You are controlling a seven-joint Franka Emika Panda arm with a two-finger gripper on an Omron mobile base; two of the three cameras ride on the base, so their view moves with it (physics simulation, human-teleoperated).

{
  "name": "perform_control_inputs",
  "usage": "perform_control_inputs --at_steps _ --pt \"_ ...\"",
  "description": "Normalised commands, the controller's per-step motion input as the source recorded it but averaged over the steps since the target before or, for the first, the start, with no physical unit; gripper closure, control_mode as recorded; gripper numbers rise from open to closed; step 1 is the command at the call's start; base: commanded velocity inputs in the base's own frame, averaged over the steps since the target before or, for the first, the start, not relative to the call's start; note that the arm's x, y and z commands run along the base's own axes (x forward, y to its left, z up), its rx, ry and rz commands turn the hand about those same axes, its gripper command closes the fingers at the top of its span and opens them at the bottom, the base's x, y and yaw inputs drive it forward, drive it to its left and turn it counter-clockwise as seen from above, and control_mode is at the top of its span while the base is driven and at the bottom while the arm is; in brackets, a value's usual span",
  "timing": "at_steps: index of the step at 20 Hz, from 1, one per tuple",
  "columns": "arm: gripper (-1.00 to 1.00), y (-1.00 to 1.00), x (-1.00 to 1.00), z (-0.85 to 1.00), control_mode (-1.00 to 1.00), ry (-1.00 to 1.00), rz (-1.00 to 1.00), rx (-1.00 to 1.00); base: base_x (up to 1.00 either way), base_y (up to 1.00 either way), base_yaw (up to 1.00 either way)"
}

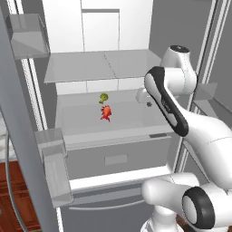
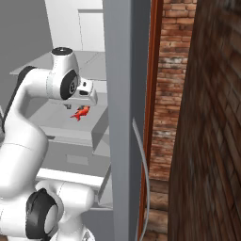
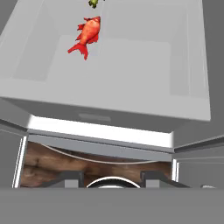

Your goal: Take the fish from the fridge and place it on the digital scale on the counter by the fridge. Wait a few seconds for a reading, then move it to the plate on the dining counter.

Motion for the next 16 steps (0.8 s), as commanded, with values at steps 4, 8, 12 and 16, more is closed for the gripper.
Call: perform_control_inputs --at_steps 4,8,12,16 --pt "-1.00 0.11 -0.23 -0.07 -1.00 -0.01 0.00 -0.03 0.00 0.00 0.00" --pt "-1.00 0.35 -0.08 -0.52 -1.00 0.06 0.00 -0.01 0.00 0.00 0.00" --pt "-1.00 0.36 -0.01 -0.54 -1.00 0.00 0.00 0.00 0.00 0.00 0.00" --pt "-1.00 0.33 0.00 -0.46 -1.00 -0.03 -0.01 0.00 0.00 0.00 0.00"
